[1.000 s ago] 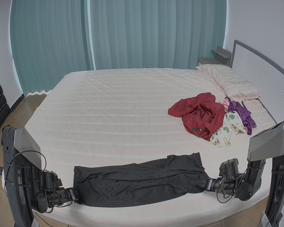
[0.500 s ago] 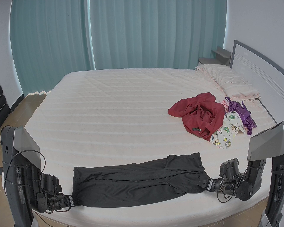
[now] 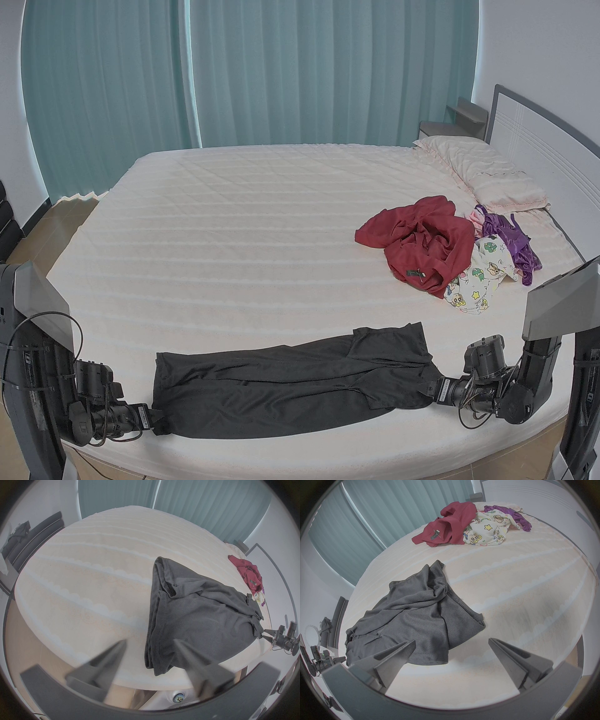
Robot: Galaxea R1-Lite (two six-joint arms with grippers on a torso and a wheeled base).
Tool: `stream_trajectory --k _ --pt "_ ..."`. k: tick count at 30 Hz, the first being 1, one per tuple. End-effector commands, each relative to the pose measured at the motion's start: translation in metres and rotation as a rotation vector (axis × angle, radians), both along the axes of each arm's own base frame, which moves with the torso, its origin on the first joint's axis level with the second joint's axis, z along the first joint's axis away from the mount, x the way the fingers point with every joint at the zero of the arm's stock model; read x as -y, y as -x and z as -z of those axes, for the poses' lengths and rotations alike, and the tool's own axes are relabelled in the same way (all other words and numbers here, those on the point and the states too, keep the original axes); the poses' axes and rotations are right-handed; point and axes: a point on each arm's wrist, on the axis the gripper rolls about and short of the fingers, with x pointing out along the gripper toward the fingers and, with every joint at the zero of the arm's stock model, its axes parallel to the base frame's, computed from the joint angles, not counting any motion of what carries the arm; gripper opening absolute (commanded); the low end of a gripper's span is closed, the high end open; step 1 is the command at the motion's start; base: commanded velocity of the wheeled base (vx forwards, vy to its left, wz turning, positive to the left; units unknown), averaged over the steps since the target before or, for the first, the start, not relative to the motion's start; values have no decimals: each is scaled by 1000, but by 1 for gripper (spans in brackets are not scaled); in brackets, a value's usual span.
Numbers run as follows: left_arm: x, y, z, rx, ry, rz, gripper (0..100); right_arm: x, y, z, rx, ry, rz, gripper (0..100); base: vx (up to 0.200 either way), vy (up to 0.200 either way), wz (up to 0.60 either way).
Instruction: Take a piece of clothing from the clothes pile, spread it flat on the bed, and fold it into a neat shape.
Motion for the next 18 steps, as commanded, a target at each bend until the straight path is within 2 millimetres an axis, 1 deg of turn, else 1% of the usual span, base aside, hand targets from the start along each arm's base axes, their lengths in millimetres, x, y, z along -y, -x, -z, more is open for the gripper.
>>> stream_trajectory --k 1,4,6,8,9,10,11,13,15,17,18 --pt "-3 2 -1 0 9 -11 100 0 0 0 -1 0 -1 100 0 0 0" --pt "-5 -5 -6 72 51 -15 100 -1 -1 -1 9 -4 0 100 0 0 0" --pt "-5 -13 -11 140 117 -58 100 -1 -2 -3 20 -7 0 100 0 0 0" --pt "-3 -26 -16 226 178 -113 100 -1 -3 -4 24 -9 0 100 0 0 0" --pt "-3 -27 -16 230 181 -117 100 -1 -3 -4 24 -9 0 100 0 0 0" --pt "1 -40 -17 276 211 -134 100 -1 -3 -4 24 -9 2 100 0 0 0" --pt "0 -47 -17 303 210 -144 100 -1 -3 -4 22 -8 2 100 0 0 0" --pt "0 -57 -17 337 201 -149 100 0 -3 -3 20 -7 5 100 0 0 0" --pt "1 -64 -14 334 200 -145 100 1 -3 -3 21 -8 10 100 0 0 0" --pt "1 -64 -14 334 200 -145 100 1 -3 -3 21 -8 10 100 0 0 0" --pt "2 -78 -13 330 201 -142 100 2 -3 -3 18 -7 13 100 0 0 0"
